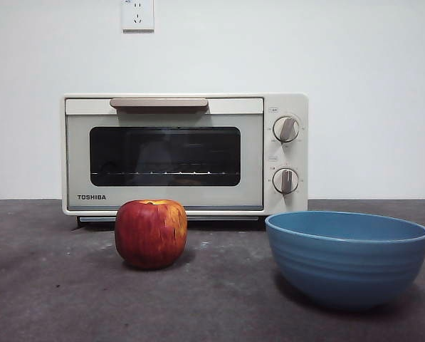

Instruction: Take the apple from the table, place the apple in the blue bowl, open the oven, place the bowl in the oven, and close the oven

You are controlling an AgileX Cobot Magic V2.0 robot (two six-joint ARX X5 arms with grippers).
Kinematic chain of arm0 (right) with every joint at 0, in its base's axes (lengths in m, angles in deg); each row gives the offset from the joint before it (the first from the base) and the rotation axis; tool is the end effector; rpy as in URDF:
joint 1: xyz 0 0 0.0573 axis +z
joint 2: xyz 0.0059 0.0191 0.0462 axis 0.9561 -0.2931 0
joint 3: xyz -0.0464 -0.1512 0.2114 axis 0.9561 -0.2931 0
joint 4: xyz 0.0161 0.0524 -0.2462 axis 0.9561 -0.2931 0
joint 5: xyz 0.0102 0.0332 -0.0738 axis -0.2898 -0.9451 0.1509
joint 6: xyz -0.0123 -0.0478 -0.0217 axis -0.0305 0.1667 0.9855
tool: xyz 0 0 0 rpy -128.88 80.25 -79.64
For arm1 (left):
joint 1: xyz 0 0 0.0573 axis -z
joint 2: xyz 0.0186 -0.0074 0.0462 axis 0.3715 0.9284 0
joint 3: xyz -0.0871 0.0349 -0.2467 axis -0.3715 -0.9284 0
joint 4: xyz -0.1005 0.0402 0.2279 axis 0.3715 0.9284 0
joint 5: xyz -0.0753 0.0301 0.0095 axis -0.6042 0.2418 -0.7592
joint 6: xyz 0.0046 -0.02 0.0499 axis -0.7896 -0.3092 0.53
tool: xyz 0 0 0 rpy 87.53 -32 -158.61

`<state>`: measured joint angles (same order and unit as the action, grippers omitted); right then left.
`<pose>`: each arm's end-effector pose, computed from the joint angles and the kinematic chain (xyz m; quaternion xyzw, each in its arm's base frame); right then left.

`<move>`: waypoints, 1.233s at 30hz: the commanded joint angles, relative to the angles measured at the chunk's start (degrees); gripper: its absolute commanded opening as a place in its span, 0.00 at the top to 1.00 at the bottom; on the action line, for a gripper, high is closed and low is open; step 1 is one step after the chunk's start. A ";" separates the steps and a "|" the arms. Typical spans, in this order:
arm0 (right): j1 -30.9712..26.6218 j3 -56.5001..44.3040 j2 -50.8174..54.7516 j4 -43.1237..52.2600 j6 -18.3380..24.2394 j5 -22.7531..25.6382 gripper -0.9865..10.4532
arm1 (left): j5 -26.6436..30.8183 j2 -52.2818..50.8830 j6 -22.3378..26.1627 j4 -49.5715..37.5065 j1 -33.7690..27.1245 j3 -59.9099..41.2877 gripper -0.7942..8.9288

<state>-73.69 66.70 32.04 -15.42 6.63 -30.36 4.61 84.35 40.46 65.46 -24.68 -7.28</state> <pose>0.0994 0.0113 0.2655 0.1770 0.1612 0.1936 0.9514 0.0851 -0.0106 0.2462 -0.2556 0.1964 -0.2006 0.9251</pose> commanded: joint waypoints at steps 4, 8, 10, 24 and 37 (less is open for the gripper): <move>4.59 9.42 -11.26 -10.03 9.86 -8.41 0.91 | -3.61 8.44 12.70 10.14 0.50 8.59 0.91; 10.69 14.78 -16.81 -18.27 14.97 -8.66 0.91 | -4.33 12.81 16.46 16.28 2.84 12.98 0.91; 13.99 16.61 -18.62 -21.46 16.87 -8.59 0.91 | -4.33 14.27 17.81 18.51 4.26 14.51 0.91; 26.18 18.14 -20.33 -20.20 16.52 -2.89 0.67 | -4.33 15.87 19.50 20.90 8.52 16.52 0.91; 30.42 18.34 -28.04 -11.37 9.64 -0.79 0.48 | -4.33 15.87 19.45 20.83 8.52 16.52 0.91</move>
<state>-44.18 83.86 5.20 -28.32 18.15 -31.24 0.61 99.91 59.12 86.86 -16.26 8.35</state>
